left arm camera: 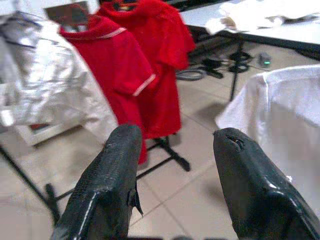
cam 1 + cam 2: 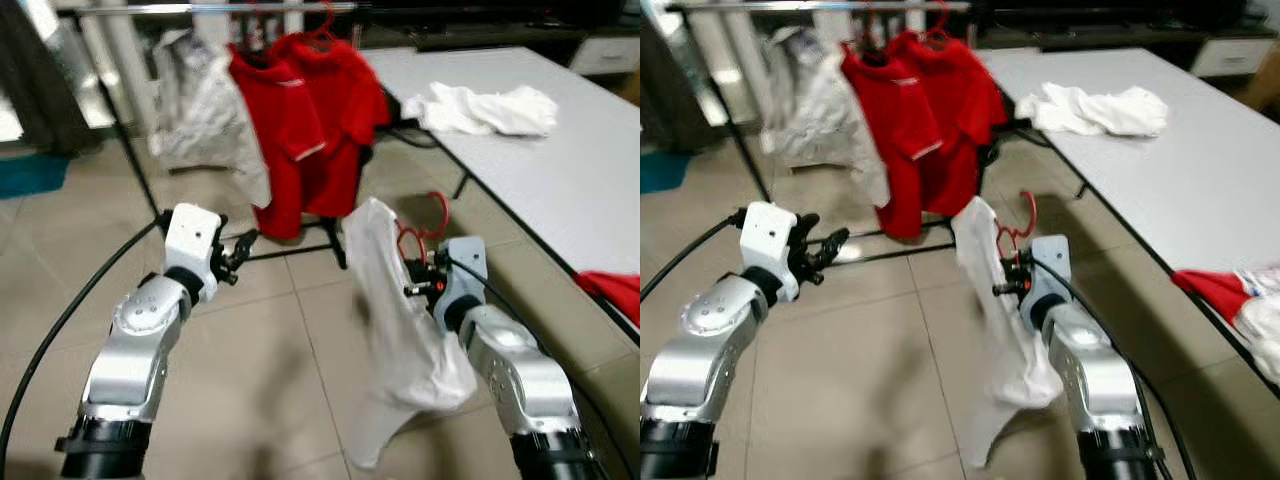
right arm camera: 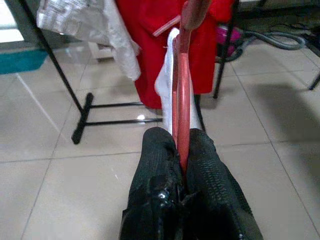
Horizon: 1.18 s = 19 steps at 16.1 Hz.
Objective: Hang hanger
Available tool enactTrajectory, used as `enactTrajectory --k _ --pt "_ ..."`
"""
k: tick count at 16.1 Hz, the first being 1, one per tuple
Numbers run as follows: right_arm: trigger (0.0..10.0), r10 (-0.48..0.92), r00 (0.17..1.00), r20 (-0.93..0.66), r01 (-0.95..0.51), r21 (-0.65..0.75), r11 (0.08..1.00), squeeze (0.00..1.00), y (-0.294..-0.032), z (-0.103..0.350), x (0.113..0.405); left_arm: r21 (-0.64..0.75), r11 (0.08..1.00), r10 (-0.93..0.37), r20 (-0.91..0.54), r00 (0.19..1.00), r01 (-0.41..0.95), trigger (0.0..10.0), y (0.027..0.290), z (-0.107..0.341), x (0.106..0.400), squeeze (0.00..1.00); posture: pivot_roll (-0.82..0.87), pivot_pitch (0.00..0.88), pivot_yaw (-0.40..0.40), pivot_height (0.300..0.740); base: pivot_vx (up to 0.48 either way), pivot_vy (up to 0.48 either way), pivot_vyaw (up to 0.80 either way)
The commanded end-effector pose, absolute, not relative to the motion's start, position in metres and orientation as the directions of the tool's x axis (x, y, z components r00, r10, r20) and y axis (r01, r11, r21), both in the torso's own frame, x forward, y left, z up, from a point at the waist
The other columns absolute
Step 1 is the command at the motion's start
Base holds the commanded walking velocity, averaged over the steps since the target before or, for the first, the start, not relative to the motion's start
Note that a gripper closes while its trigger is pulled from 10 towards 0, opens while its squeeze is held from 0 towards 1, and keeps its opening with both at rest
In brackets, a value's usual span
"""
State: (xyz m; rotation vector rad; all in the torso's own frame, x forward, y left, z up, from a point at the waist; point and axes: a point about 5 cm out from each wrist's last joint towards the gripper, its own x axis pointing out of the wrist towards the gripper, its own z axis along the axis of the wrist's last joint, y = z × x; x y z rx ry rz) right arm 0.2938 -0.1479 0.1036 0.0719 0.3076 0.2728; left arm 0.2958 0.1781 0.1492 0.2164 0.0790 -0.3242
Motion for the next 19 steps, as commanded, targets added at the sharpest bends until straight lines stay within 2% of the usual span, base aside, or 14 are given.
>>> enactTrajectory --k 1,2,3,4,5,6,8,11,15,17,19 --pt "10.0 0.312 0.928 -0.203 -0.289 0.134 0.948 0.0 -0.137 0.121 0.3 0.23 0.922 -0.289 -0.128 0.949 0.312 10.0 0.179 0.148 0.293 0.0 -0.06 0.0 -0.007 0.74 0.0 0.0 0.8" --pt "10.0 0.313 0.928 -0.202 -0.309 0.049 0.95 0.0 -0.132 0.125 0.303 0.242 0.918 -0.289 -0.13 0.948 0.313 10.0 0.177 0.149 0.292 0.0 -0.07 0.0 0.005 0.74 0.0 0.0 0.8" --pt "10.0 0.313 0.928 -0.2 -0.313 0.033 0.949 0.0 -0.13 0.126 0.305 0.241 0.919 -0.29 -0.128 0.949 0.313 10.0 0.176 0.15 0.292 0.0 -0.07 0.0 0.005 0.74 0.0 0.0 0.8" --pt "10.0 0.346 0.925 -0.155 -0.333 0.104 0.937 0.0 -0.123 0.136 0.311 0.248 0.916 -0.295 -0.121 0.948 0.317 10.0 0.173 0.152 0.291 0.0 -0.07 0.0 0.008 0.74 0.0 0.0 0.8" --pt "10.0 0.365 0.923 -0.123 -0.352 0.118 0.929 0.0 -0.118 0.144 0.316 0.262 0.91 -0.3 -0.118 0.947 0.321 10.0 0.17 0.153 0.291 0.0 -0.08 0.003 0.011 0.74 0.0 0.0 0.0" --pt "10.0 0.362 0.926 -0.109 -0.361 0.027 0.932 0.0 -0.115 0.151 0.32 0.272 0.904 -0.307 -0.12 0.944 0.329 10.0 0.168 0.154 0.291 0.0 -0.08 0.001 0.005 0.74 0.0 0.0 0.0" --pt "10.0 0.39 0.913 -0.123 -0.385 0.065 0.921 0.0 -0.11 0.155 0.326 0.274 0.91 -0.292 -0.108 0.95 0.311 10.0 0.168 0.157 0.291 0.0 -0.07 0.0 -0.009 0.74 0.0 0.0 0.0" --pt "10.0 0.379 0.913 -0.15 -0.376 0.047 0.925 0.0 -0.111 0.149 0.325 0.271 0.916 -0.274 -0.11 0.955 0.294 10.0 0.171 0.156 0.289 0.0 -0.07 0.0 -0.006 0.74 0.26 0.0 0.0" --pt "10.0 0.223 0.959 -0.173 -0.248 -0.14 0.959 0.0 -0.139 0.127 0.306 0.252 0.923 -0.269 -0.115 0.956 0.29 10.0 0.168 0.153 0.288 0.0 -0.08 0.0 -0.012 0.74 0.301 0.0 0.0" --pt "10.0 0.221 0.955 -0.2 -0.238 -0.062 0.969 0.0 -0.153 0.114 0.293 0.225 0.941 -0.227 -0.127 0.966 0.251 10.0 0.174 0.147 0.279 0.0 -0.05 0.0 -0.028 0.74 0.324 0.0 0.0" --pt "10.0 0.128 0.969 -0.211 -0.147 -0.077 0.986 0.0 -0.161 0.108 0.291 0.217 0.946 -0.216 -0.131 0.968 0.241 10.0 0.177 0.143 0.275 0.0 -0.05 0.001 -0.023 0.74 0.347 0.0 0.4"
